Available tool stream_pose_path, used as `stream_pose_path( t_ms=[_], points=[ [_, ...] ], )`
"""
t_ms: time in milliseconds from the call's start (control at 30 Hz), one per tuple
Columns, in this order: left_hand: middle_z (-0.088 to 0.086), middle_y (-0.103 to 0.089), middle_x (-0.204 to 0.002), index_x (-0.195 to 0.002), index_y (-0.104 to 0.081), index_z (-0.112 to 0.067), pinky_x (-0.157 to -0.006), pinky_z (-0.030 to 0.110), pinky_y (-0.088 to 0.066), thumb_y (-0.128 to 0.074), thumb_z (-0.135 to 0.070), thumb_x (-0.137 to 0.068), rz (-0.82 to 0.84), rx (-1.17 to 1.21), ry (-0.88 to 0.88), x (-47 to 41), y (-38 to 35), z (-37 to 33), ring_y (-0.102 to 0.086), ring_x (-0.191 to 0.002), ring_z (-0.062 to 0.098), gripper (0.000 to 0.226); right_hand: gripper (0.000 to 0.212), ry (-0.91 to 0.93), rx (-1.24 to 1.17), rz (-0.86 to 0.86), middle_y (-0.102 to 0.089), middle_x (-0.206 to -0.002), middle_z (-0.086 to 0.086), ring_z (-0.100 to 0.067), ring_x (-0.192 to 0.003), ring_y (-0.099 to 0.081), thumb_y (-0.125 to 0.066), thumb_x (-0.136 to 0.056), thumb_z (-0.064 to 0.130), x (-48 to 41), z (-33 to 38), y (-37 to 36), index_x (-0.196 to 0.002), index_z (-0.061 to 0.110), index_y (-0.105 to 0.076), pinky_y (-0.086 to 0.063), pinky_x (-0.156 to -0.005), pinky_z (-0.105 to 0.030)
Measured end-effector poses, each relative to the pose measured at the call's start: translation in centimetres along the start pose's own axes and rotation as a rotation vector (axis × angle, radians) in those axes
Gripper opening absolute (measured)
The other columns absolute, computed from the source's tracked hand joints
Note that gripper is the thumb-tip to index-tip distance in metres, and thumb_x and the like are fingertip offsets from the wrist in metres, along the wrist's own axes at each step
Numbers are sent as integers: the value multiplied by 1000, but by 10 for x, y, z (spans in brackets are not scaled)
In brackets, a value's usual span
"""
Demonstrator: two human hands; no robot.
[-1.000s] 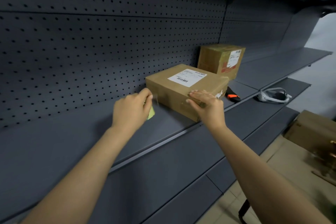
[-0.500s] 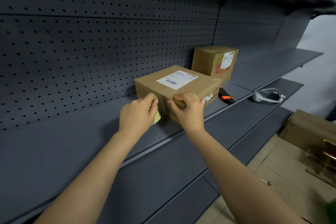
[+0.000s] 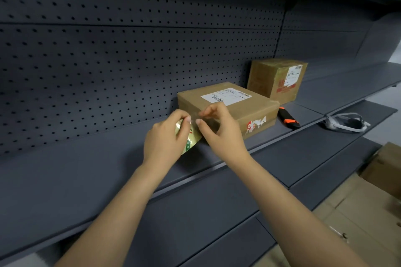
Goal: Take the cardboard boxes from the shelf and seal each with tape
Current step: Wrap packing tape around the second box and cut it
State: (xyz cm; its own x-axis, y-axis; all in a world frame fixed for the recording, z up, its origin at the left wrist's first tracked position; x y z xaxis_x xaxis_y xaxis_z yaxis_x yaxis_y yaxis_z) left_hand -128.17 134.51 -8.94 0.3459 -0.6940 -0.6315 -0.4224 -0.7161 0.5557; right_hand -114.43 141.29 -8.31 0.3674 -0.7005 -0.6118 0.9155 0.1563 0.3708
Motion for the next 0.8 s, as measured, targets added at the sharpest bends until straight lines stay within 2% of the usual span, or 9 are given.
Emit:
stream_pose_path(
  t_ms=[133,267,400,500,633,733,800],
  points=[
    [-2,-68,-73,-96,-63,-28,-54,38,-48,-52,-36,-99,-29,-5,26,4,15,3,-61,-66,24,14,10,53,-49,50,-66,-86,8,-5,-83,-63,-69,-89,11,0,11,-7,-92,15,-60,-51,-77,-20],
    [-3,-68,-73,-97,-63,-29,-53,36,-46,-50,-38,-99,-36,-12,34,5,23,4,-60,-65,23,16,10,107,-80,24,-70,-88,5,-8,-81,-64,-68,-89,7,0,18,-10,-95,15,-70,-53,-76,-22],
    [-4,-67,-72,-96,-63,-29,-52,34,-44,-51,-39,-99,-50,-23,24,6,28,7,-60,-64,22,15,16,133,-68,-22,-70,-91,3,-5,-81,-62,-74,-86,11,-1,21,-12,-101,12,-76,-48,-75,-13],
    [-4,-68,-73,-97,-63,-29,-51,34,-45,-50,-40,-99,-51,-37,15,6,28,11,-60,-65,21,17,21,129,-63,-46,-71,-92,3,-6,-80,-62,-76,-84,13,-1,20,-15,-105,13,-76,-50,-74,-16],
    [-6,-70,-78,-100,-62,-33,-56,37,-50,-44,-50,-96,-65,22,-12,8,28,18,-64,-70,21,25,16,198,7,-82,-72,-91,3,-8,-80,-62,-75,-85,14,0,25,-20,-101,12,-77,-52,-74,-23],
    [-5,-71,-88,-116,-62,-35,-67,38,-53,-45,-51,-97,-47,85,15,9,28,23,-66,-82,21,30,13,231,40,-106,-70,-91,6,-7,-80,-62,-73,-86,14,0,29,-21,-99,14,-77,-52,-75,-21],
    [-2,-66,-84,-134,-54,-36,-71,37,-51,-50,-49,-97,-16,120,73,9,28,27,-63,-82,21,40,12,242,62,-107,-70,-91,6,-9,-82,-63,-72,-87,15,1,30,-23,-99,15,-76,-52,-77,-22]
  ],
)
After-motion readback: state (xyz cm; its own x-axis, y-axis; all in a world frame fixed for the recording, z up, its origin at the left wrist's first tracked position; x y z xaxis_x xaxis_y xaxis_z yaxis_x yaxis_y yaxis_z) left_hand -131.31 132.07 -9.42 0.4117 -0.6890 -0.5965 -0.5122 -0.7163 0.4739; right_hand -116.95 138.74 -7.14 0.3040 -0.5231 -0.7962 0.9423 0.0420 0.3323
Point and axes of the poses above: each hand's wrist, its own x-axis away from the middle knuckle, its own y-axis out of the back of the hand, z = x × y, the point moved 6 cm from there along -x, towards the middle knuckle
